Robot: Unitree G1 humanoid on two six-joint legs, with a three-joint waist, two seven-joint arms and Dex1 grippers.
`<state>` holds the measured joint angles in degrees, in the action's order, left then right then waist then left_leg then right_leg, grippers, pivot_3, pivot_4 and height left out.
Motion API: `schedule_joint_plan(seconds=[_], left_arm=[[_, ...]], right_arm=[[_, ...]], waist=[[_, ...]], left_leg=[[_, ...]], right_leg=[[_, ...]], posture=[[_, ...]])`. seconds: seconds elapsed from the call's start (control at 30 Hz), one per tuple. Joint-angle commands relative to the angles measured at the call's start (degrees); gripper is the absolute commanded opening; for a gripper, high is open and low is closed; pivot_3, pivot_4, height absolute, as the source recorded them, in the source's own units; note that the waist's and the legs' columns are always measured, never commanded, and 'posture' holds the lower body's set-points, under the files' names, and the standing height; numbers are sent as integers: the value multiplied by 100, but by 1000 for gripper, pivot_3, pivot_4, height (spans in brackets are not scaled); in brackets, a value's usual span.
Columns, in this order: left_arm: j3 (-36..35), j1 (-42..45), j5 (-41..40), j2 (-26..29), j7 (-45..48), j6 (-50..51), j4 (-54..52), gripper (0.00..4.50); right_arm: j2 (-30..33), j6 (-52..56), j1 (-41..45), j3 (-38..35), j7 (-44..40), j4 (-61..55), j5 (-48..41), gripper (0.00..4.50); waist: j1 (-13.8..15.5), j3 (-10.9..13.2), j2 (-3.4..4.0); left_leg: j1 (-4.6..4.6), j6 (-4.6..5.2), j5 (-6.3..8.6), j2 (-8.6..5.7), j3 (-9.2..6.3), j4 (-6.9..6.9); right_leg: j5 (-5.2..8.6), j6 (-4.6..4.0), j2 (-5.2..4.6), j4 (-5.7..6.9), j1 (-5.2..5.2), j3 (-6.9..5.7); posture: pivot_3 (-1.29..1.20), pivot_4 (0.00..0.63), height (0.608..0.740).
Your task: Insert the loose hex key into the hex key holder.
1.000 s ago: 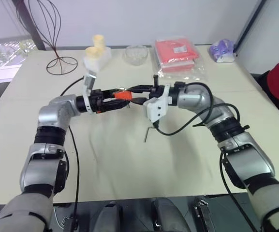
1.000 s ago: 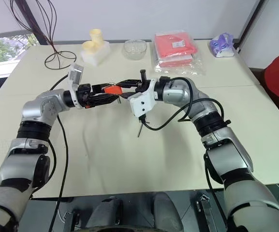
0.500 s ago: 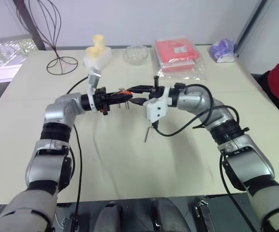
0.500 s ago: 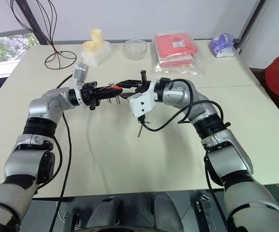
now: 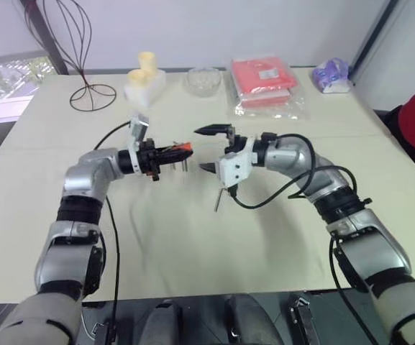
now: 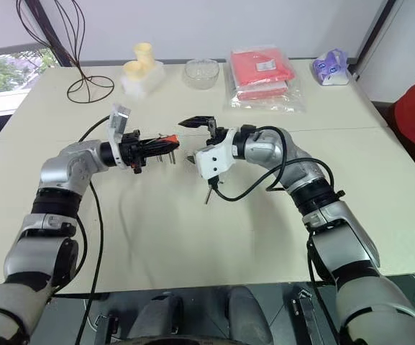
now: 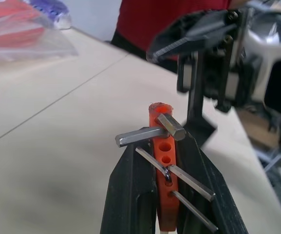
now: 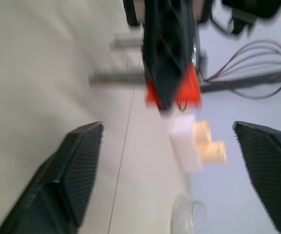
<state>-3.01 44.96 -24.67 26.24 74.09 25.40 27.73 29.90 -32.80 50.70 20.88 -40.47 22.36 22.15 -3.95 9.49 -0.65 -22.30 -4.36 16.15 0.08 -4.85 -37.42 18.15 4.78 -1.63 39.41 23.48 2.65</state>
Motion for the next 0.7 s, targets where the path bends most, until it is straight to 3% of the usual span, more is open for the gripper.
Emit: schedule_joint_plan(seconds=[0.03, 0.07, 0.2, 0.37, 0.5, 0.7], left_arm=[[7, -460, 249, 100, -435, -568, -1030, 0], [35, -621, 319, 117, -539, -685, -1276, 0], [57, -1445, 314, 233, -836, -685, -2395, 0], [53, -1886, 183, 204, -1227, -482, -2997, 0], [93, -1987, 182, 85, -1512, -515, -3055, 0], [177, -2024, 252, -34, -1769, -618, -3018, 0]], right_arm=[[221, 1617, -674, -654, -587, -1158, -1041, 4448], [244, 2253, -913, -808, -776, -1537, -1389, 4448], [268, 7299, -1592, -1587, -1152, -3765, -3559, 4448], [-254, 11024, -1408, -2355, -575, -4664, -4870, 4448], [-584, 11966, -1528, -2300, -177, -4861, -5107, 4448], [-734, 11606, -1674, -1888, 333, -4341, -4956, 4448]], waist=[[42, 0, 0], [61, 0, 0], [105, 0, 2], [158, -1, 3], [165, -1, 3], [165, -1, 2]], left_leg=[[-1, 0, 0, 1, -4, 0], [-3, 1, 0, 9, -3, 1], [-9, 3, 2, 27, -1, -4], [3, 25, 14, 38, -7, -4], [3, 27, 15, 29, -4, -2], [-3, 28, 15, 6, -2, -1]], right_leg=[[0, 0, -4, -2, -3, 0], [0, 0, -6, -4, -4, 1], [0, 0, -9, -10, -3, 11], [-2, -4, 5, -1, -10, 11], [-1, -3, 6, -3, -12, 10], [-1, -2, 4, -10, -8, 3]], posture=[[0, 150, 740], [0, 150, 740], [0, 150, 740], [0, 150, 740], [0, 150, 740], [0, 150, 740]])
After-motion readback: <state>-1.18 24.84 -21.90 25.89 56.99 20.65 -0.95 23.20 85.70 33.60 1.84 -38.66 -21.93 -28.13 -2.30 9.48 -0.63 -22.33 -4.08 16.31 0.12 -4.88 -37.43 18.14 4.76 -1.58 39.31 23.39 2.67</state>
